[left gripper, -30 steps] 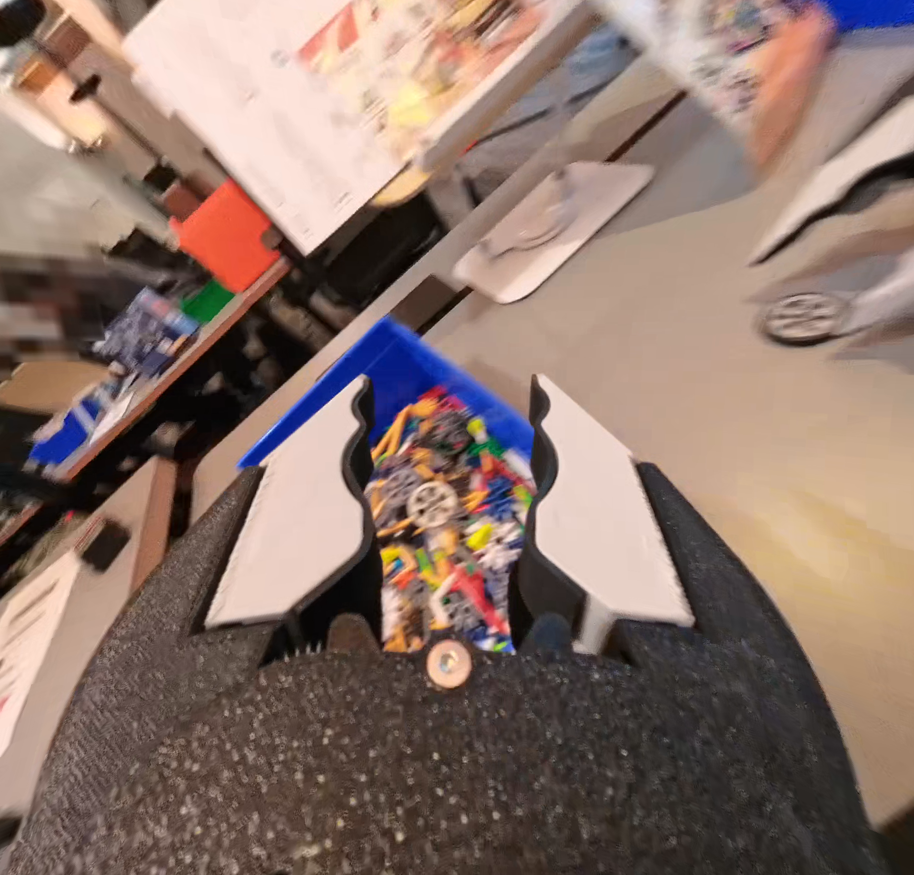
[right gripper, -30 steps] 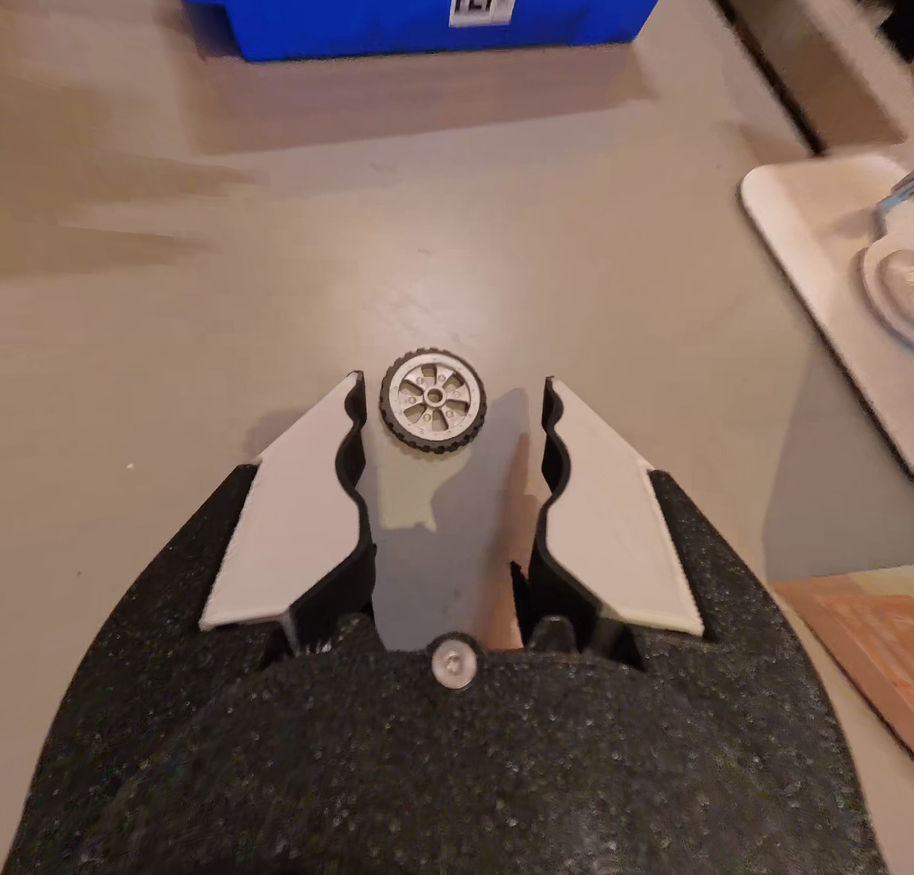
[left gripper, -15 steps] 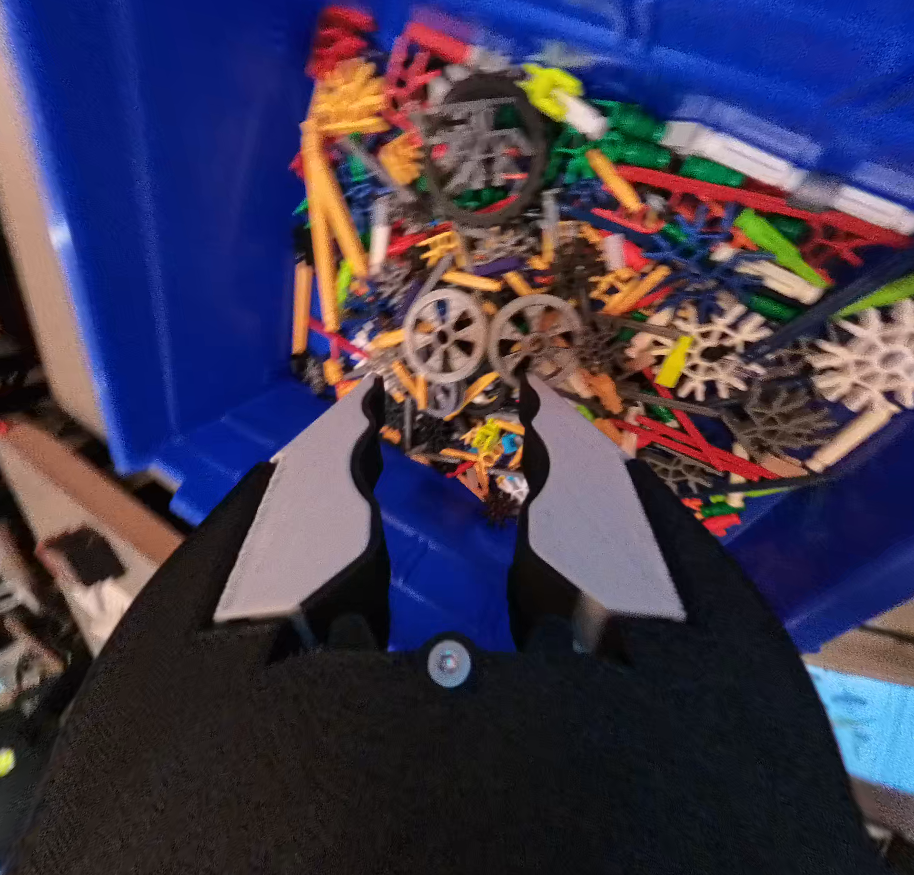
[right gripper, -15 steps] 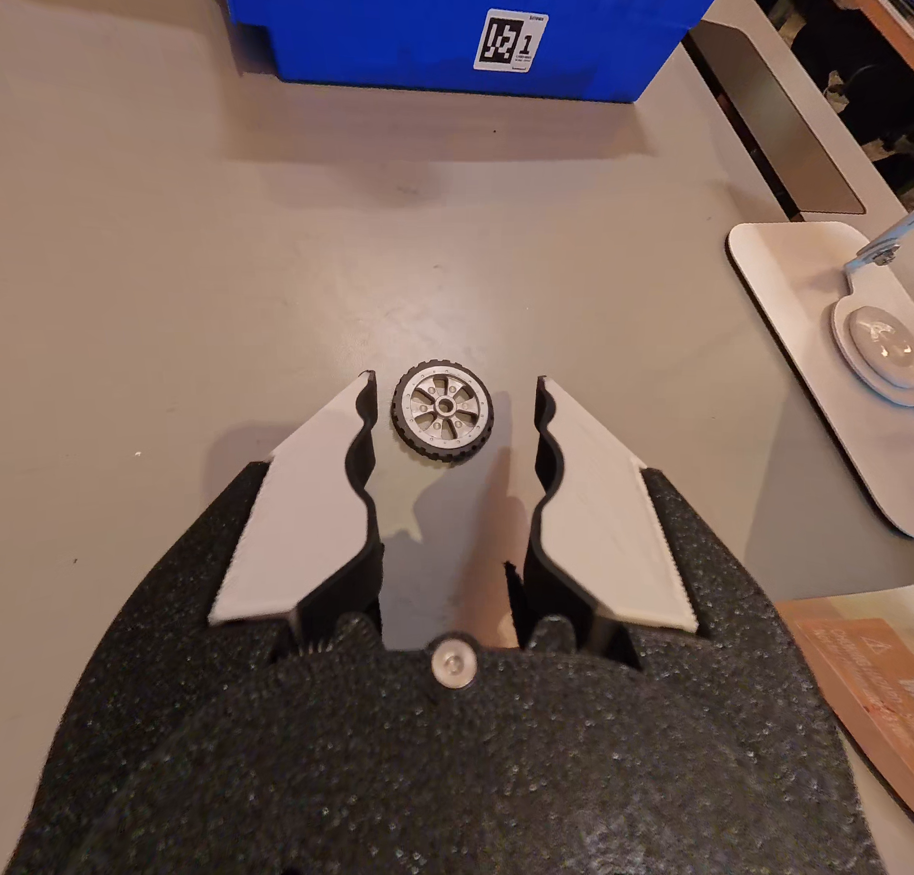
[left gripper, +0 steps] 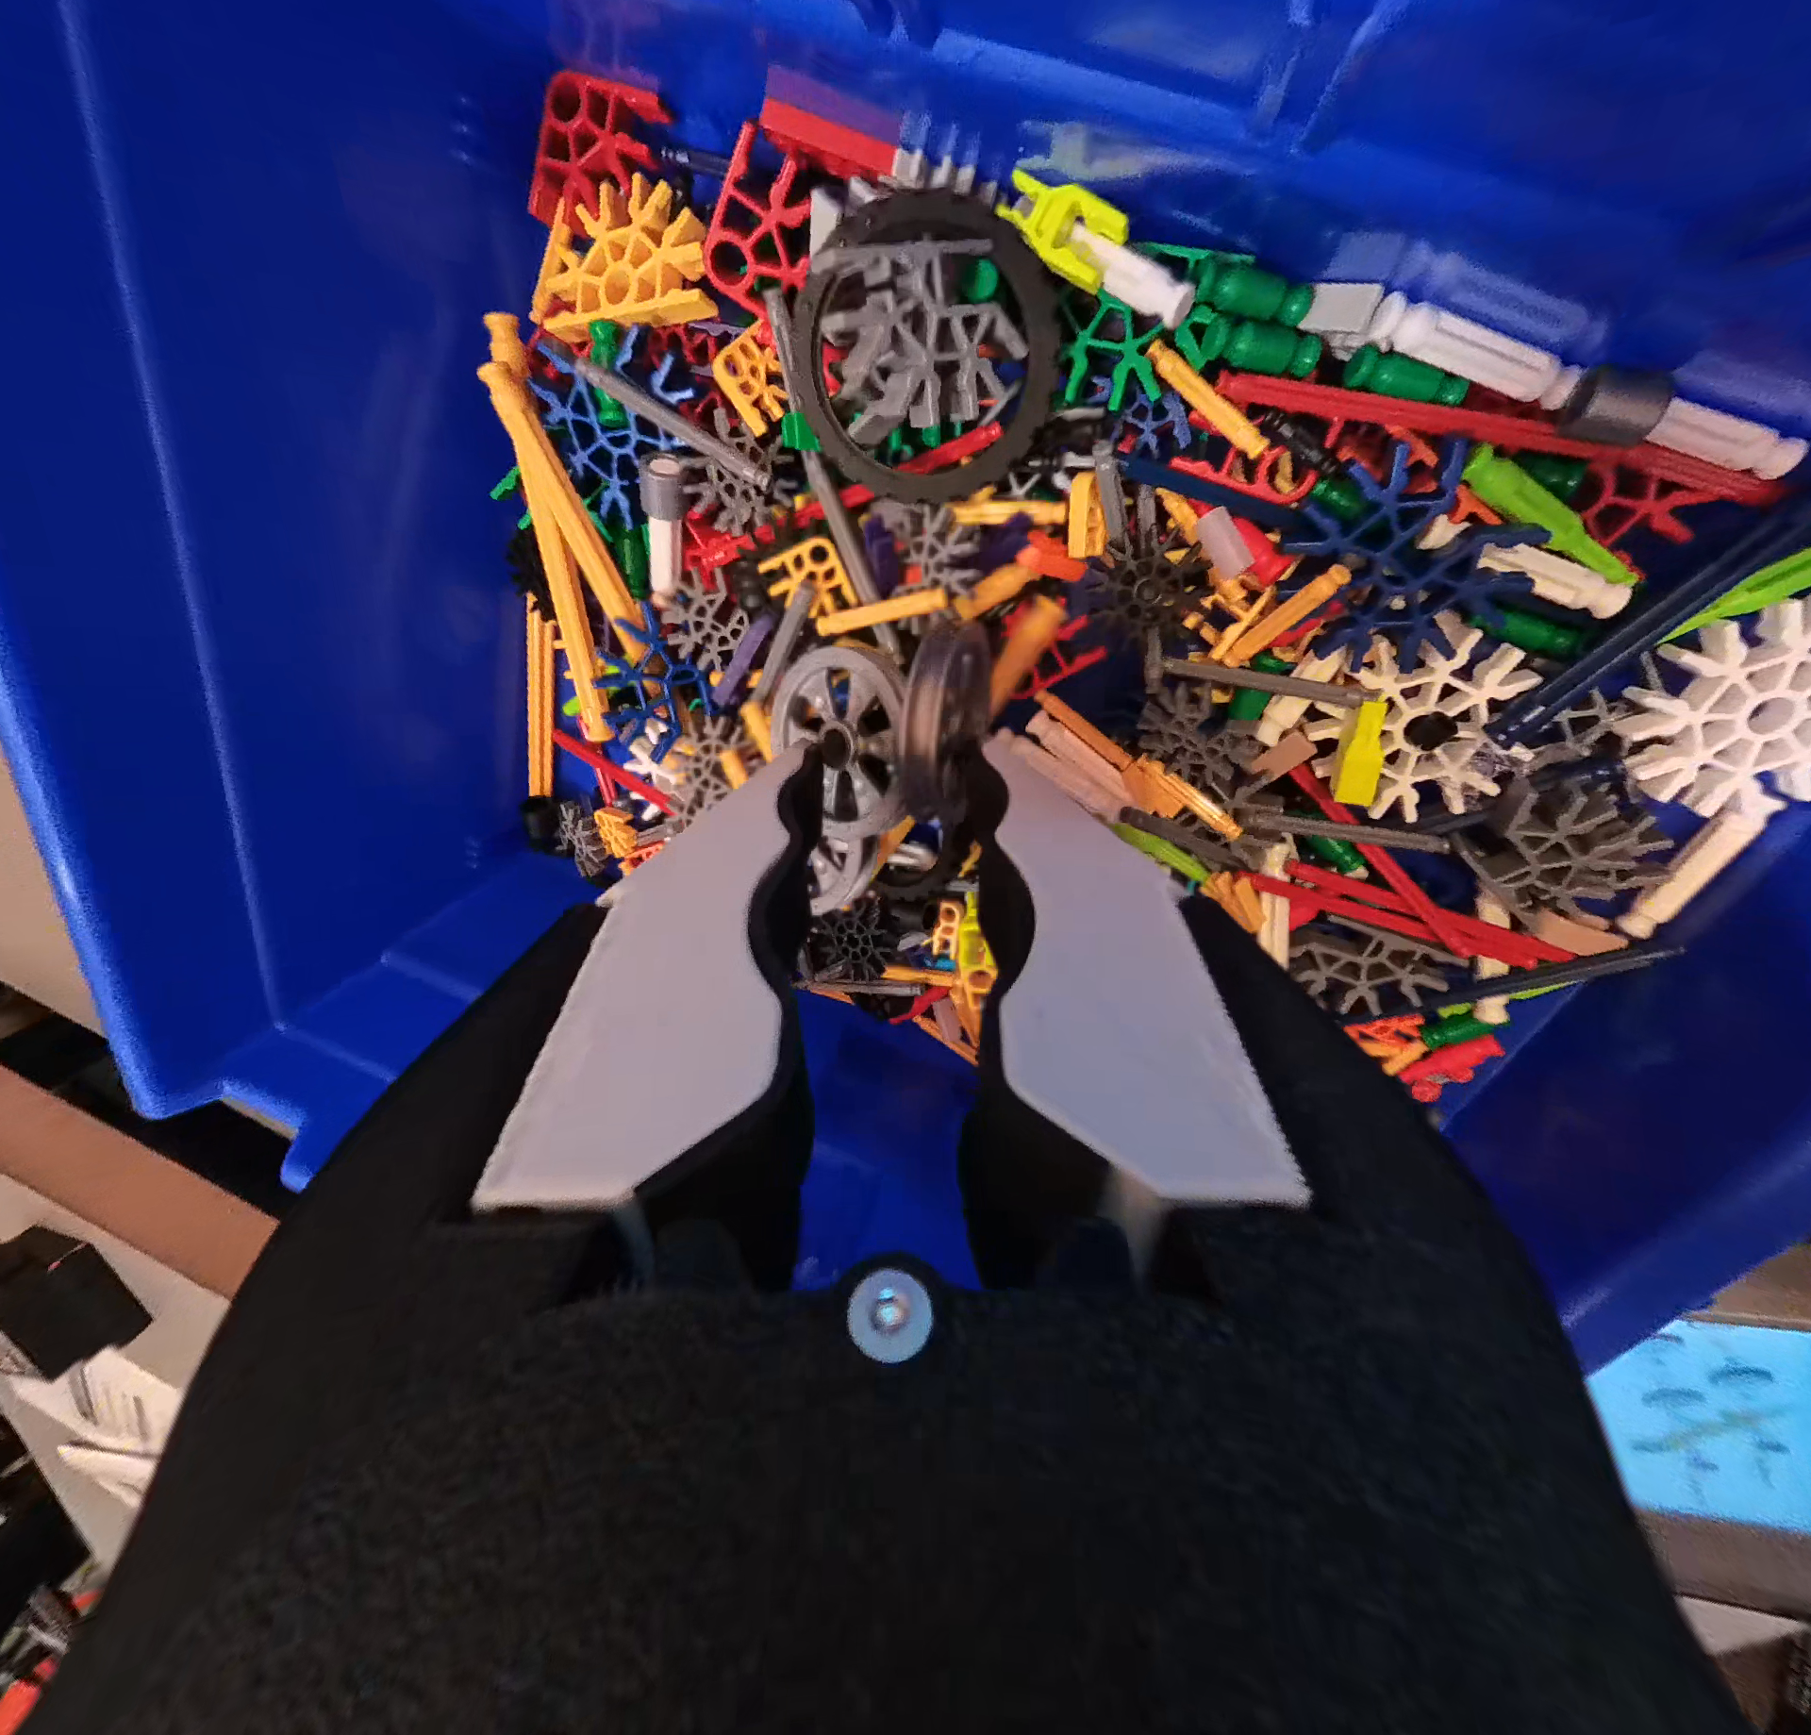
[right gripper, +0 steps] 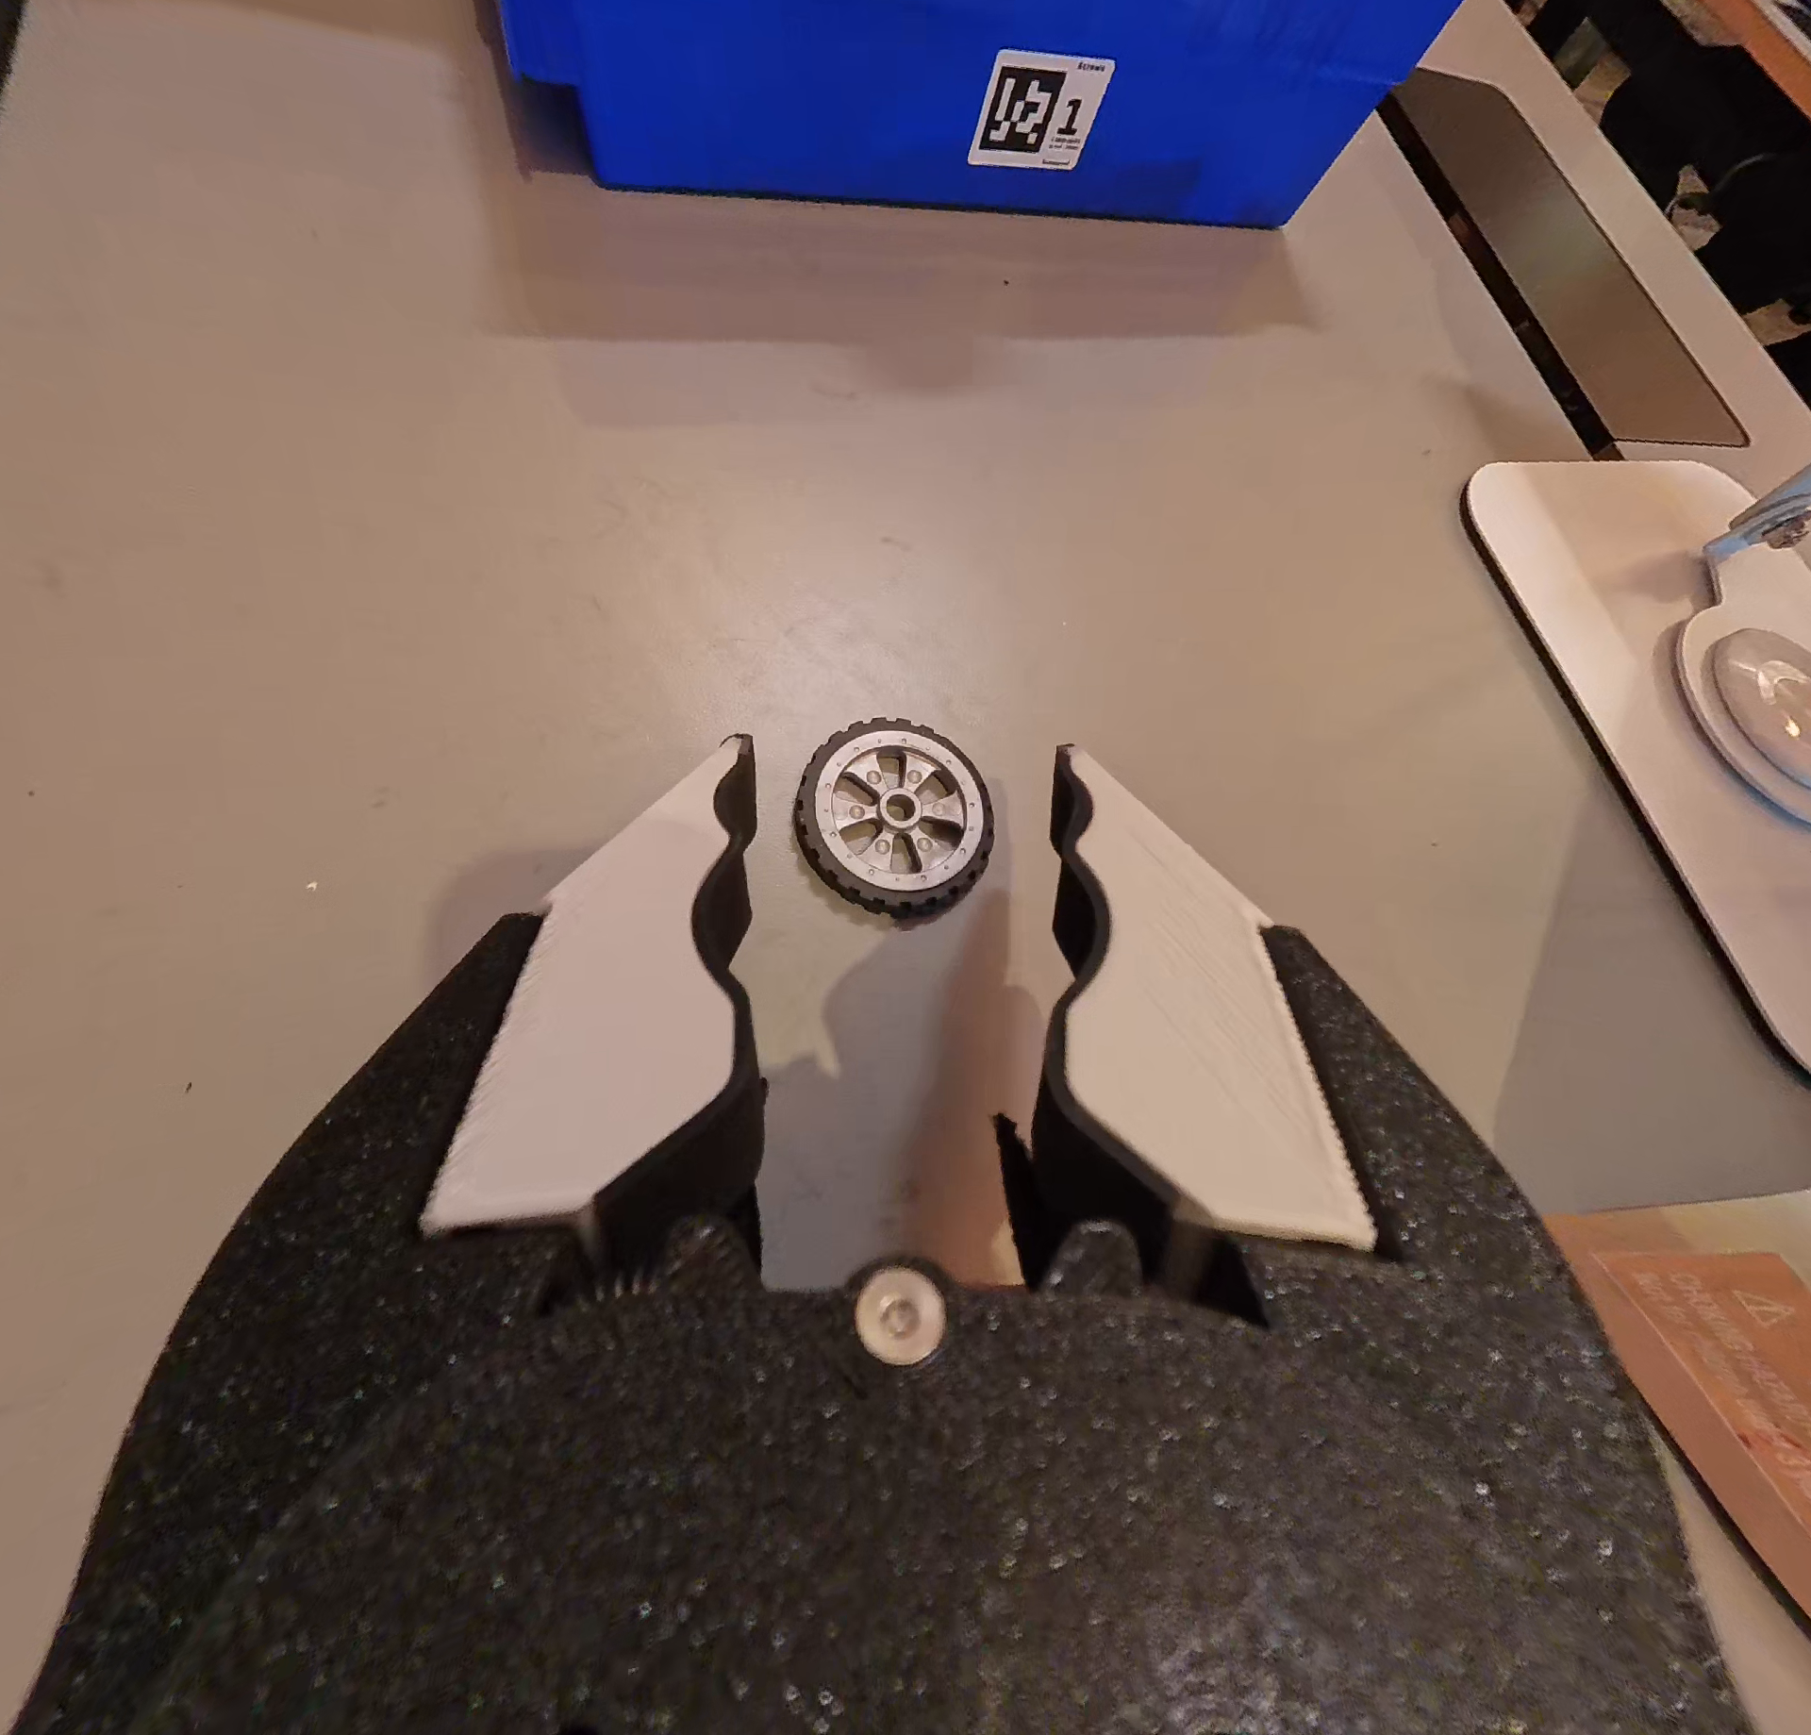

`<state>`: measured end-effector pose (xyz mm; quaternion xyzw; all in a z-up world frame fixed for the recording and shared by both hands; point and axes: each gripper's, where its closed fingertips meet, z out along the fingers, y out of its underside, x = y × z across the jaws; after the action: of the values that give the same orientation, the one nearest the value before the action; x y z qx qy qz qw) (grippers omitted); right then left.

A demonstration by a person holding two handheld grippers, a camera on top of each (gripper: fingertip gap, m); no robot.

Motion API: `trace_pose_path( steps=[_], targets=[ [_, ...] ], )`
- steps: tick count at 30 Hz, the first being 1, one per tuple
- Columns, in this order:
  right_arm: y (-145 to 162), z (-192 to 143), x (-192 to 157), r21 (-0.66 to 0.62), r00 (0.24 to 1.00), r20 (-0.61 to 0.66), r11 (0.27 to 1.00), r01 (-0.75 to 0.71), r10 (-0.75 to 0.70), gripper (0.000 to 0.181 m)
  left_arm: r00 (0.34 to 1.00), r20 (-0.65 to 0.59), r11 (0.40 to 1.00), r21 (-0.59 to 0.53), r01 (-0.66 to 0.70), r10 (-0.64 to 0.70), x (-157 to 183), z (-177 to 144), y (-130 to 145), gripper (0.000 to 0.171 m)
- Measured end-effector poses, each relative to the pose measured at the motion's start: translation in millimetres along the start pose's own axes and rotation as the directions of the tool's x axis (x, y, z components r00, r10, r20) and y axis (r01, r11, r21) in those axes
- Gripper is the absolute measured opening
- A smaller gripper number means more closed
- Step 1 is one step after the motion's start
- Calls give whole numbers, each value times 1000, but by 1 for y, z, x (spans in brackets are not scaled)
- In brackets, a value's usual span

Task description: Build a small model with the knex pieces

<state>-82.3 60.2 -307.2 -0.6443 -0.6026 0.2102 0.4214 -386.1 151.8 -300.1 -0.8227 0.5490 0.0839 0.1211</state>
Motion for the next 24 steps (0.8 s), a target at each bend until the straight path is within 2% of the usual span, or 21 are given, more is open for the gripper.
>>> trace_pose_path(
  steps=[6,9,15,21,24],
  targets=[
    [0,0,0,3,1000,4,1000,-3,3,60,999,49,1000,16,-11,10,-1,-9,3,20],
    [0,0,-1,1,1000,7,1000,0,0,59,1000,31,998,59,-3,1,3,-17,0,16],
    [1,0,-3,-6,1000,8,1000,25,-25,59,999,38,997,71,-11,8,8,-20,2,15],
    [1,0,-6,-5,999,11,999,44,-44,59,998,43,996,79,38,-41,14,-25,-2,16],
    [1,0,-6,-7,999,10,999,49,-49,58,990,101,992,91,88,-97,11,-35,-8,15]
  ],
)
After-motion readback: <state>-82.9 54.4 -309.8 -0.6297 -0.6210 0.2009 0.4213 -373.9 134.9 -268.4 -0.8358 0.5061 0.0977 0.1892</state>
